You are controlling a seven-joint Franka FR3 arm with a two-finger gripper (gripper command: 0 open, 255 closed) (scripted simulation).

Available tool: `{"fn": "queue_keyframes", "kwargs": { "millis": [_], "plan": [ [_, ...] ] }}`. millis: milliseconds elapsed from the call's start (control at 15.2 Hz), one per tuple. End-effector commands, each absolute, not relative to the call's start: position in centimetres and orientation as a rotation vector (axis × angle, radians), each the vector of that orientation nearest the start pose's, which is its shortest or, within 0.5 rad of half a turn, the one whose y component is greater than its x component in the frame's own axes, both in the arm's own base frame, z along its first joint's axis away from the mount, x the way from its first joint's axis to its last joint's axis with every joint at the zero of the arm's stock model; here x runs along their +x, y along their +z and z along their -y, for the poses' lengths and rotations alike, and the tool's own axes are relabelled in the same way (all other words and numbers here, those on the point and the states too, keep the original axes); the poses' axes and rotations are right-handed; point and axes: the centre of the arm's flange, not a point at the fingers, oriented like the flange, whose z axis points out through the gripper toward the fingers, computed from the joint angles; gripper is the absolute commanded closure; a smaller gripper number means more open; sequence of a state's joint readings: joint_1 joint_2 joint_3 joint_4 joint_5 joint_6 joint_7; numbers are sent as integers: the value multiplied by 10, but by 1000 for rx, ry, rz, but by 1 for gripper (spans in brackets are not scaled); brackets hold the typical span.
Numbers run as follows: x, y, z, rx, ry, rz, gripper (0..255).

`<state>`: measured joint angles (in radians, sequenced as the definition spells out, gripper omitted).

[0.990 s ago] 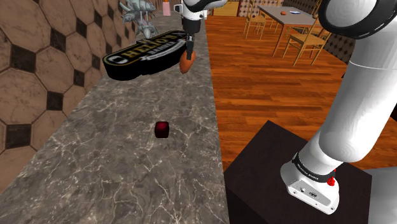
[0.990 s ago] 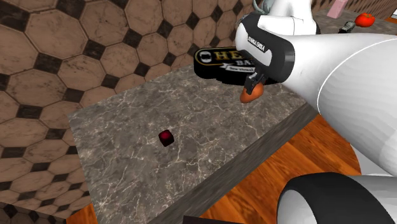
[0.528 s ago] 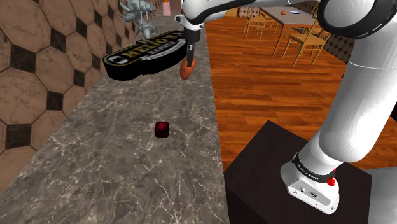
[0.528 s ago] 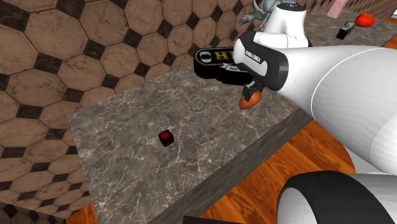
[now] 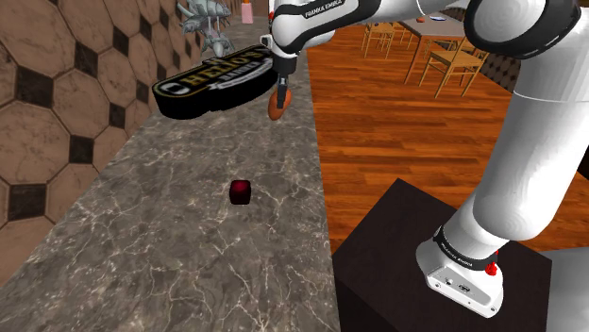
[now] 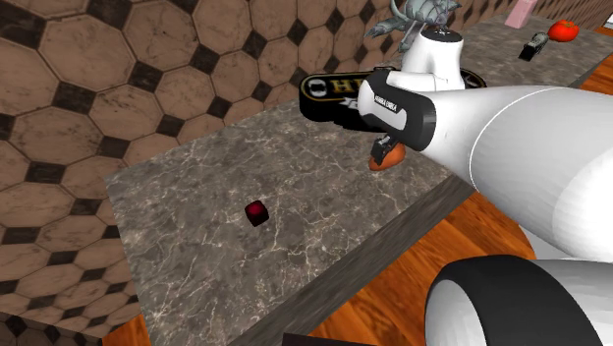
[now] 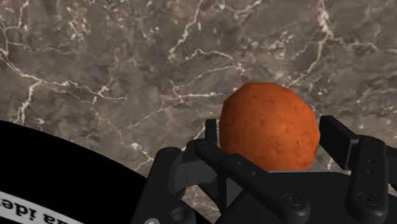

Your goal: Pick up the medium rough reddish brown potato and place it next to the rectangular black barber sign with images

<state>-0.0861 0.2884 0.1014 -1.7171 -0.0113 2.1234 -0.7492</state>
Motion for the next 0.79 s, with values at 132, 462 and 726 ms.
{"fn": "queue_keyframes", "kwargs": {
  "millis": [132,462,726],
  "plan": [
    [650,419,-6,-2929,-170,1179,255],
    [650,419,-6,-2929,-170,1179,255],
    [651,419,-5,-2929,-170,1179,0]
  ]
}}
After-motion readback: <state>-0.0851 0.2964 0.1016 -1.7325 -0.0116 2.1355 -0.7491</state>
